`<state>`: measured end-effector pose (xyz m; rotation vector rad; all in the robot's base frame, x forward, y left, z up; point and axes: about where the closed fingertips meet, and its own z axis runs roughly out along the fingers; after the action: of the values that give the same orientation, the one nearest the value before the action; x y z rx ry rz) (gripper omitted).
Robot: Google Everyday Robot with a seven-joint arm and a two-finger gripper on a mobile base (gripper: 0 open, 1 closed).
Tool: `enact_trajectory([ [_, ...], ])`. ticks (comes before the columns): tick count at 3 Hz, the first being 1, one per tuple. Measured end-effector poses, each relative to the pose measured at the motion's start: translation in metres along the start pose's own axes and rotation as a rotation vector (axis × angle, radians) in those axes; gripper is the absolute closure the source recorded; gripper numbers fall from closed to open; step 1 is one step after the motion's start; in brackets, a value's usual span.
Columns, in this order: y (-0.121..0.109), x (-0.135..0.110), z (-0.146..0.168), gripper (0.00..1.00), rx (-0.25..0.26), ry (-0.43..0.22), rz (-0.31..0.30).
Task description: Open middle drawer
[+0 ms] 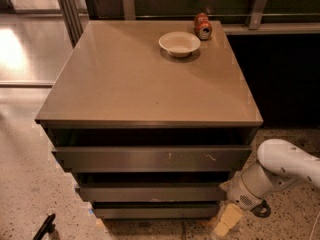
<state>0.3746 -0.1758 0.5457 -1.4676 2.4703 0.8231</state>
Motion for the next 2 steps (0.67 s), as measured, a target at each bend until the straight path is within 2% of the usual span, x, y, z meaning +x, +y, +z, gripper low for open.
enact_trajectory([
  [1,-0.008,-0.004,0.019,0.00,-0.026,-0.023,0.009],
  [2,-0.006,0.009,0.032,0.00,-0.061,-0.017,0.013],
])
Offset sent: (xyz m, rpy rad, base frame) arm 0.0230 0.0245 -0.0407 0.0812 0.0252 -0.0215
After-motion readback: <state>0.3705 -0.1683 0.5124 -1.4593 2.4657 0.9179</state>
